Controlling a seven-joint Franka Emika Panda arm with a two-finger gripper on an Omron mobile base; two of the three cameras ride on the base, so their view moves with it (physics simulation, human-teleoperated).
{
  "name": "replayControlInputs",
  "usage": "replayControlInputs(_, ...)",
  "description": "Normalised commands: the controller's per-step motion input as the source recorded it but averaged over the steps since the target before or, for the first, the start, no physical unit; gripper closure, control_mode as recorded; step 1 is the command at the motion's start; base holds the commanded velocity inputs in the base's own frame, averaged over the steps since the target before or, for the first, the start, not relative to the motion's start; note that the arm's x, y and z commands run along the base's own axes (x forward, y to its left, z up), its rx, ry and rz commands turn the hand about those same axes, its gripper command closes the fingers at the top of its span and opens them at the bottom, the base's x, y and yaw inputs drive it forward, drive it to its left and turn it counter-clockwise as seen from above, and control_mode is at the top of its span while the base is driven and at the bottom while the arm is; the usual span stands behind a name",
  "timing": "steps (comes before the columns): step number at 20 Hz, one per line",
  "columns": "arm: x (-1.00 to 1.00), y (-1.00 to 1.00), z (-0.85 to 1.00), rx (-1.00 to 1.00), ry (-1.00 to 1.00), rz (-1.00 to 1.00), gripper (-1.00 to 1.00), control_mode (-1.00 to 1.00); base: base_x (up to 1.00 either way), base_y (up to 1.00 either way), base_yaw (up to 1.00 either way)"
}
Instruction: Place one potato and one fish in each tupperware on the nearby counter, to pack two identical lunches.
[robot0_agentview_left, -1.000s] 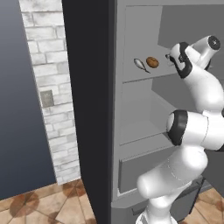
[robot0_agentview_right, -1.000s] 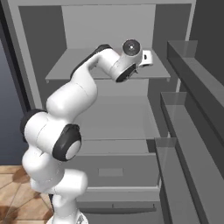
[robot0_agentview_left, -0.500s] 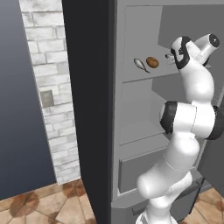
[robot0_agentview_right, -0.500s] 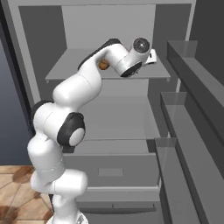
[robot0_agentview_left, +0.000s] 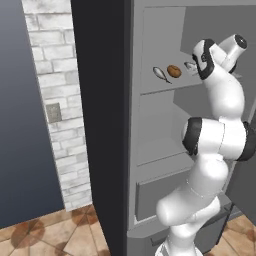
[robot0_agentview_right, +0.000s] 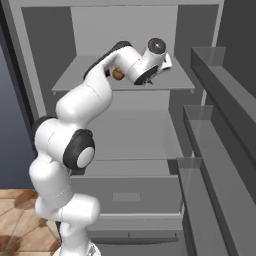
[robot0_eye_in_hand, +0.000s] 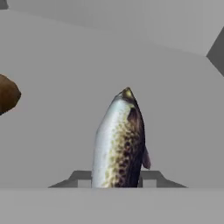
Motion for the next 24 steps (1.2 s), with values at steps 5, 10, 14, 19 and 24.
replayControlInputs(5, -0.69, 0.30, -1.00, -0.25, -0.47, -0.01, 1.00, -1.00, 0.00, 0.00, 0.00)
replayControlInputs(10, -1.00, -0.23, -0.11, -0.01, -0.14, -0.07, 1.00, -1.00, 0.00, 0.00, 0.00)
replayControlInputs(14, -1.00, -0.49, 0.59, 0.00, 0.23, -0.03, 1.00, -1.00, 0.00, 0.00, 0.00)
replayControlInputs(19, -1.00, -0.04, 0.49, -0.01, 0.45, 0.00, 1.00, -1.00, 0.00, 0.00, 0.00)
replayControlInputs(24, -1.00, 0.66, -0.27, -0.01, 0.22, 0.00, 1.00, -1.00, 0.00, 0.00, 0.00)
